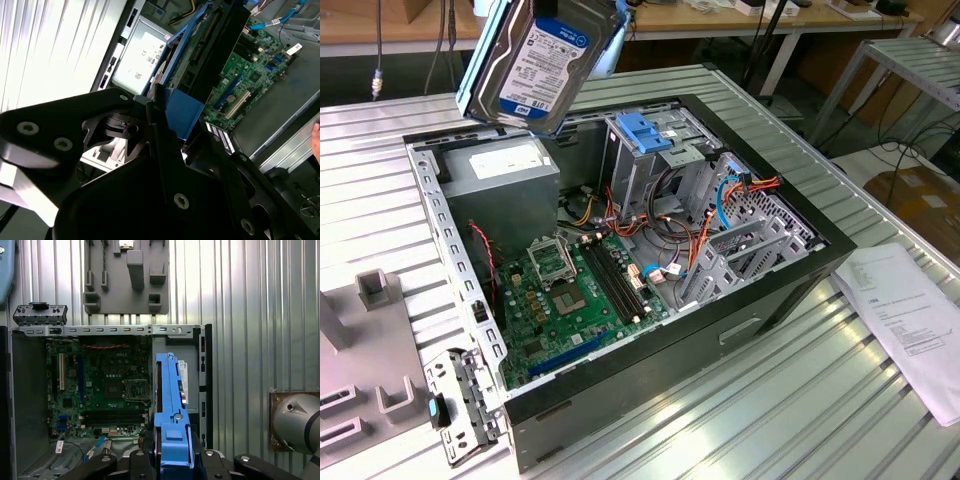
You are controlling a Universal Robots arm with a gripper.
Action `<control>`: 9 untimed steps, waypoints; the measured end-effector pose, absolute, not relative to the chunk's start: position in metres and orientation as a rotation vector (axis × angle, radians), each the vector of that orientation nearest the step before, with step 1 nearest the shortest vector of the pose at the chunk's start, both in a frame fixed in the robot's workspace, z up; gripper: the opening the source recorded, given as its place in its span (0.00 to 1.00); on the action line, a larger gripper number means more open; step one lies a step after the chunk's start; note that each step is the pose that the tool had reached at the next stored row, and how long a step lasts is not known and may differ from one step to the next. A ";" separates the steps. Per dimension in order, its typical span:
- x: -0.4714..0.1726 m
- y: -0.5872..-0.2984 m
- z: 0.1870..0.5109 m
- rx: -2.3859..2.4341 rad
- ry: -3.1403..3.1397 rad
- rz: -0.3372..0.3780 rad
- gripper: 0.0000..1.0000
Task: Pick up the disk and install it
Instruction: 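Insert the disk into the insertion slot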
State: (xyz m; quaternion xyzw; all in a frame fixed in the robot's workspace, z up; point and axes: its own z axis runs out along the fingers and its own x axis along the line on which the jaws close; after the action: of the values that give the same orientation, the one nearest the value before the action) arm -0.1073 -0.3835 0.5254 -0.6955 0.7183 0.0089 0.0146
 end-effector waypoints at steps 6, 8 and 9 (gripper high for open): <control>-0.107 -0.388 0.525 -2.165 2.236 0.027 0.37; -0.107 -0.393 0.525 -2.165 2.236 0.027 0.37; -0.107 -0.395 0.525 -2.166 2.237 0.026 0.37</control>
State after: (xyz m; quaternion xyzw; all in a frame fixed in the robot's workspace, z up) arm -0.1072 -0.3951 0.5254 -0.6955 0.7183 0.0083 0.0141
